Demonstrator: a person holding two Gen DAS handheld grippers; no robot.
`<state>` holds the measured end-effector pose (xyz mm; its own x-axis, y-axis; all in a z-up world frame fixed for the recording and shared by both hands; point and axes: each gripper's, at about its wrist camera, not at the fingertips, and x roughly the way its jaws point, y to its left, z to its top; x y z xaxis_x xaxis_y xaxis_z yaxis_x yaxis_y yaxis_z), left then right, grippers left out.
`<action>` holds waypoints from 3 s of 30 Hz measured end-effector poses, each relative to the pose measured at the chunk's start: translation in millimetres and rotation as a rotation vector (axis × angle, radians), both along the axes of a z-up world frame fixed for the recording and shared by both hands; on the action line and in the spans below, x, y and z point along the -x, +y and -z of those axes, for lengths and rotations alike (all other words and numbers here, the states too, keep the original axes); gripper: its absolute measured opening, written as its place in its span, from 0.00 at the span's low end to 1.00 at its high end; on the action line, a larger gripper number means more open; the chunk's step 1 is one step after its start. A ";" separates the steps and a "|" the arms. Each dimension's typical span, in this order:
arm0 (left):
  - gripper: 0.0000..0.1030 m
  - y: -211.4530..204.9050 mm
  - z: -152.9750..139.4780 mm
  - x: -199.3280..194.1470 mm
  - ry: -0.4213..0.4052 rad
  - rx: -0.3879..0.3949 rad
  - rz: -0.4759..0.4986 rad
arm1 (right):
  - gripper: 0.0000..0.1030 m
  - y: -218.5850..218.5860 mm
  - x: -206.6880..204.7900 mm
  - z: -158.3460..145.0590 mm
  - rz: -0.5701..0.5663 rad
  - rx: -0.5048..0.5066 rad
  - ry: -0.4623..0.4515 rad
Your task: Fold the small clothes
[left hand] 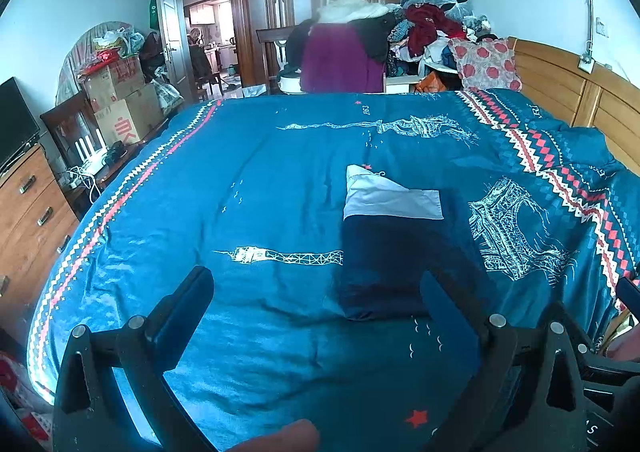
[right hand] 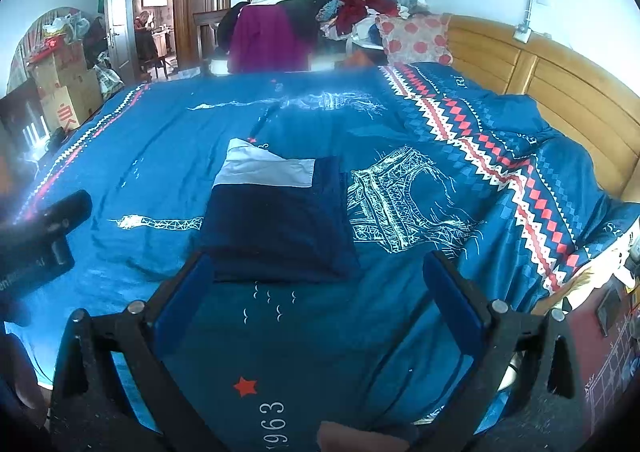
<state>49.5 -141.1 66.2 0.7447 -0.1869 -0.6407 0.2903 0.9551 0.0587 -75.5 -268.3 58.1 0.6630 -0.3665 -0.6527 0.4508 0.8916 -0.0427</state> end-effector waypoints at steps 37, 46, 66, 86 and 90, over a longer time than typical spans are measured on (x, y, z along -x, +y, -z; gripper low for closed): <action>1.00 -6.1 -10.2 17.6 -0.026 0.032 0.061 | 1.00 6.1 4.1 0.2 0.005 -0.007 0.000; 1.00 -0.1 -12.8 16.6 -0.035 0.050 0.047 | 1.00 8.0 3.6 1.1 0.007 -0.009 0.000; 1.00 47.2 -76.3 55.3 -0.332 0.310 -0.072 | 1.00 8.5 2.0 -2.4 0.007 0.011 -0.012; 1.00 49.8 -36.0 21.0 -0.147 0.145 -0.158 | 1.00 8.2 2.3 -0.5 -0.003 -0.001 -0.013; 1.00 39.4 -20.9 17.7 -0.119 0.114 -0.103 | 1.00 9.2 0.1 2.9 -0.008 -0.004 0.000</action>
<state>31.8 -101.7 87.1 0.8329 -0.1722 -0.5260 0.1884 0.9818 -0.0230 -75.6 -259.1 55.2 0.6657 -0.3584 -0.6545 0.4436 0.8954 -0.0392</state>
